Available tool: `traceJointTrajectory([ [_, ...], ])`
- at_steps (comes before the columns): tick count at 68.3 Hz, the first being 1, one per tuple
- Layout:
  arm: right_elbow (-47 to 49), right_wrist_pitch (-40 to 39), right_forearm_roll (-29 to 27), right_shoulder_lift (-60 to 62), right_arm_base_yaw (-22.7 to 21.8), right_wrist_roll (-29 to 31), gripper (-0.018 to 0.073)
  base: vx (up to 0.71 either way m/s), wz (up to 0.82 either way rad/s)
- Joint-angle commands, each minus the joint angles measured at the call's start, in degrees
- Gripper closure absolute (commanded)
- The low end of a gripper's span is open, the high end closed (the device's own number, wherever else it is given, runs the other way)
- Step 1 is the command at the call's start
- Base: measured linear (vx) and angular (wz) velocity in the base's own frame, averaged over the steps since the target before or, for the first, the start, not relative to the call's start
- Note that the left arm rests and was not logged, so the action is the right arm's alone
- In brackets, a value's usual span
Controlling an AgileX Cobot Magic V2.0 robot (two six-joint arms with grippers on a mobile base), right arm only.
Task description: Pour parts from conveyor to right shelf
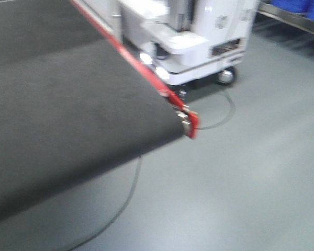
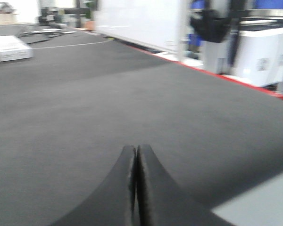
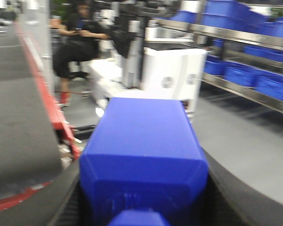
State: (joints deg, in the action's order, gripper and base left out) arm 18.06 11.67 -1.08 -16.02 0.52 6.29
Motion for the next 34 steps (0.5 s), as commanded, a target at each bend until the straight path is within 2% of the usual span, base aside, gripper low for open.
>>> traceJointTrajectory([
  [1,1.6,-4.6,0.6,-0.5,0.0,0.7,0.0565,-0.34,-0.68],
  [34,1.6,-4.5,0.6,-0.5,0.0,0.7,0.0565,-0.31,-0.71],
])
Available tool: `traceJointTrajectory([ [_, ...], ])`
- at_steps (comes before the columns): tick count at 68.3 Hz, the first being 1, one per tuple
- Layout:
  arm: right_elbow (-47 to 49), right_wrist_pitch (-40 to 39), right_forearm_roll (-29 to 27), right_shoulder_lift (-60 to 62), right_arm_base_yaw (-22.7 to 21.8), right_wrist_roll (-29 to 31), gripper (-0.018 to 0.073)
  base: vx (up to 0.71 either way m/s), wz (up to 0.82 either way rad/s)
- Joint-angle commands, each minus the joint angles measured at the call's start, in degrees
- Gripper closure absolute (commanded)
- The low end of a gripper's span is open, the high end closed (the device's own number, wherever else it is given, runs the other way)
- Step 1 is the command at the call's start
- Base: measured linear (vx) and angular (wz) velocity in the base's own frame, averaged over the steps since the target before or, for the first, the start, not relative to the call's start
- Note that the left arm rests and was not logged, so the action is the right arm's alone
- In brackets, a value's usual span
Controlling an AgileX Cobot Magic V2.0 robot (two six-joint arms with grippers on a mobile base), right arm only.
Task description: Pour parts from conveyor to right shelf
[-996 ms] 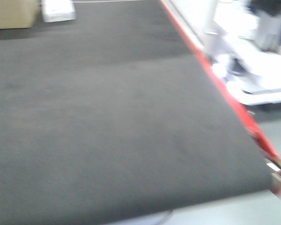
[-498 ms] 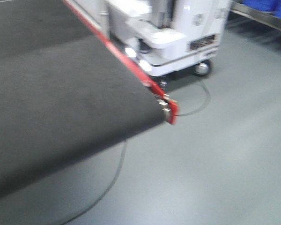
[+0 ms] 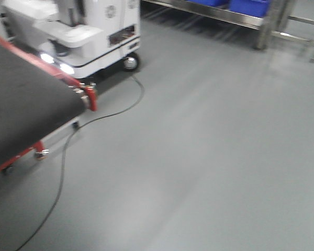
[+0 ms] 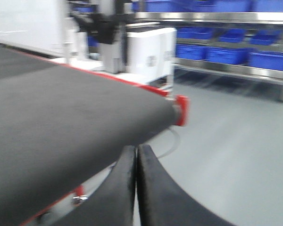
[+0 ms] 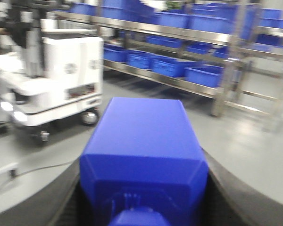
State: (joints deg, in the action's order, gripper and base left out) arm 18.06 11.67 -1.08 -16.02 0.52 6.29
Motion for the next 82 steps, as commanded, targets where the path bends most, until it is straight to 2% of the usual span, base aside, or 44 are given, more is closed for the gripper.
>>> traceJointTrajectory([
  [1,1.6,-4.5,0.6,-0.5,0.0,0.7,0.0565,-0.28,-0.76],
  [54,1.6,-4.3,0.6,-0.5,0.0,0.7,0.0565,-0.21,-0.77],
  [82,1.6,-4.3,0.6,-0.5,0.0,0.7,0.0565,-0.10,-0.40],
])
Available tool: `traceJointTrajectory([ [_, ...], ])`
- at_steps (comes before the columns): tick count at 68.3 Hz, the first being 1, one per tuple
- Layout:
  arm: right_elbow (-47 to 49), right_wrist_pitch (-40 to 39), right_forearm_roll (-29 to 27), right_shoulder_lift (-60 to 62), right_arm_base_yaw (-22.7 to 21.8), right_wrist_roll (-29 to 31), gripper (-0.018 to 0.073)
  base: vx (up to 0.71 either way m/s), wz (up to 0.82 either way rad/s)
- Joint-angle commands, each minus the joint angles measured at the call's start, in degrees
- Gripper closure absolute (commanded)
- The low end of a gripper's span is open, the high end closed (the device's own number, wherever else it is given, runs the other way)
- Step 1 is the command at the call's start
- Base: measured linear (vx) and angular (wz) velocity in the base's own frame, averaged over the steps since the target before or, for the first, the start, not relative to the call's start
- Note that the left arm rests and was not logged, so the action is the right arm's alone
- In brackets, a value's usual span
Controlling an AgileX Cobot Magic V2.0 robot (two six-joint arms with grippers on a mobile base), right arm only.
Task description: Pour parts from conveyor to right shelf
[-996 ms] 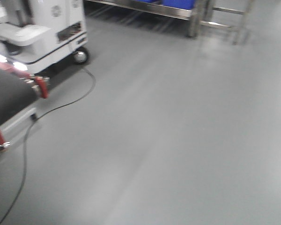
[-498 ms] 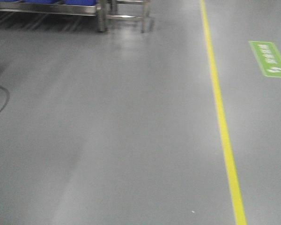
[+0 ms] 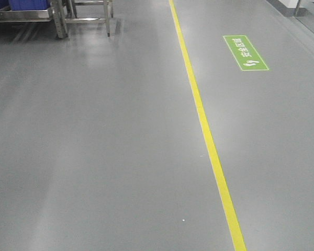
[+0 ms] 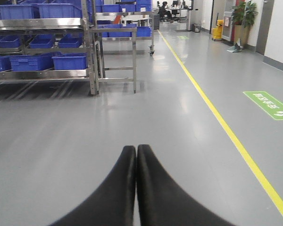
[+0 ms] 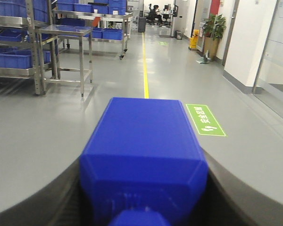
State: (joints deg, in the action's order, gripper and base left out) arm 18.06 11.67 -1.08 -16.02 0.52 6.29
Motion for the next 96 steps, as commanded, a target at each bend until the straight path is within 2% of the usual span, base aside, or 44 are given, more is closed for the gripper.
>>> traceJointTrajectory([
  [1,1.6,-4.3,0.6,-0.5,0.0,0.7,0.0565,-0.03,-0.18],
  [56,1.6,-4.4,0.6,-0.5,0.0,0.7,0.0565,0.05,-0.04],
  [96,1.6,-4.4,0.6,-0.5,0.0,0.7,0.0565,0.23,-0.10],
])
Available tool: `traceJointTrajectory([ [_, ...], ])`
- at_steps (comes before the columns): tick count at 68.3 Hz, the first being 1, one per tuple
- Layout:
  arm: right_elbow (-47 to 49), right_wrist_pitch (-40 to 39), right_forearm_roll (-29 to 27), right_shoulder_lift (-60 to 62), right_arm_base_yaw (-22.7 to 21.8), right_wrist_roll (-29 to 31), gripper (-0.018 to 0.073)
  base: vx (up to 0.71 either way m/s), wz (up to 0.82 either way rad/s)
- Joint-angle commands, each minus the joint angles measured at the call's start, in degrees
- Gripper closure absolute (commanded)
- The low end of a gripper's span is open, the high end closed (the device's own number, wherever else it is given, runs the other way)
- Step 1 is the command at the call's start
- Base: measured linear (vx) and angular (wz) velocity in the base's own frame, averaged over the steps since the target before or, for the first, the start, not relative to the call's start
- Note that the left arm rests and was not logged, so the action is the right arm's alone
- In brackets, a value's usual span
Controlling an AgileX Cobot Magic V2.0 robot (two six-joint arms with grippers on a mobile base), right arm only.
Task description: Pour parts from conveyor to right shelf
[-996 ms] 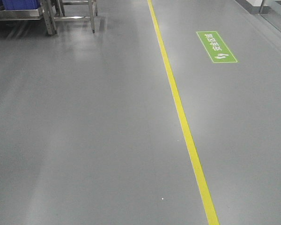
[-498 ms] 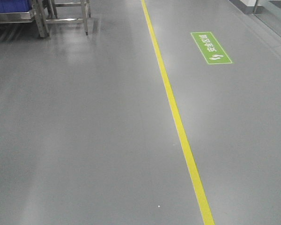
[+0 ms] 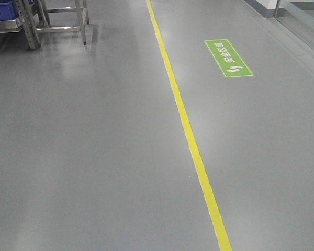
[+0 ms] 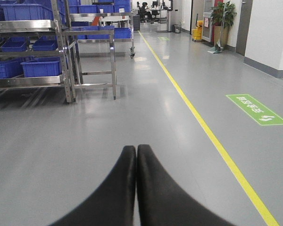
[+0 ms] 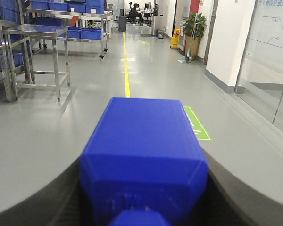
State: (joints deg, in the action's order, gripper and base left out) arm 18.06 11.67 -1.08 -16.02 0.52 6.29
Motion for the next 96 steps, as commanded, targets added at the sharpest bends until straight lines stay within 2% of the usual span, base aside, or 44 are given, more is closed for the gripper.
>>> traceJointTrajectory([
  [1,1.6,-4.4,0.6,-0.5,0.0,0.7,0.0565,0.34,0.03],
  [96,1.6,-4.3,0.6,-0.5,0.0,0.7,0.0565,0.49,0.06],
])
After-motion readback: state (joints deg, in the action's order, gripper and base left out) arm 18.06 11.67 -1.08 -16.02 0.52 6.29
